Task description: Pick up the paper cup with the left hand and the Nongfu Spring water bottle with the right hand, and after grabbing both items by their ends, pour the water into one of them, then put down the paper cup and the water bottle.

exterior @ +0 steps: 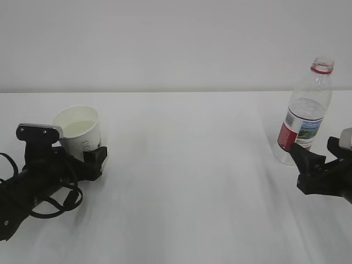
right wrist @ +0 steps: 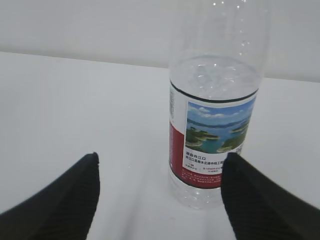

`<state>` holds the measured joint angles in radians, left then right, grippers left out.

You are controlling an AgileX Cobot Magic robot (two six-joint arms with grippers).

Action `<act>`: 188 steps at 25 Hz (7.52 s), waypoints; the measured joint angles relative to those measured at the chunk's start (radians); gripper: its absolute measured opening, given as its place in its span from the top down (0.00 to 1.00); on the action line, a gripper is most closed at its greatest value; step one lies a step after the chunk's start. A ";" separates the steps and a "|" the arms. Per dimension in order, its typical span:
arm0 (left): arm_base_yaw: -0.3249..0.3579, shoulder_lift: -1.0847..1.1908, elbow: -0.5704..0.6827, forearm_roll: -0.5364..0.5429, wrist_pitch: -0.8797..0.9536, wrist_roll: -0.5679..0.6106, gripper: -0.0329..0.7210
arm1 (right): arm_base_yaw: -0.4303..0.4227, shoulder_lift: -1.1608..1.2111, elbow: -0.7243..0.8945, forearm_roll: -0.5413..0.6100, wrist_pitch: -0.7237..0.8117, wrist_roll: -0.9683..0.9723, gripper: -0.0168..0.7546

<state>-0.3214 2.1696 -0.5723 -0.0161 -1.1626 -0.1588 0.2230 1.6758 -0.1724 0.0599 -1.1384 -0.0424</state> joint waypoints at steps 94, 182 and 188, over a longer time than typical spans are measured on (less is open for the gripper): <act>0.000 -0.620 0.343 0.138 0.007 -0.090 0.13 | 0.000 -0.324 -0.071 -0.004 0.195 0.021 0.24; 0.000 -1.822 0.105 0.229 1.325 -0.154 0.20 | 0.000 -1.247 -0.707 -0.147 1.973 -0.041 0.27; 0.000 -1.847 0.105 0.229 1.378 -0.154 0.26 | 0.000 -1.336 -0.708 -0.177 2.127 -0.037 0.27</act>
<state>-0.3214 0.3229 -0.4677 0.2126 0.2159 -0.3128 0.2230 0.3400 -0.8801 -0.1166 0.9888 -0.0791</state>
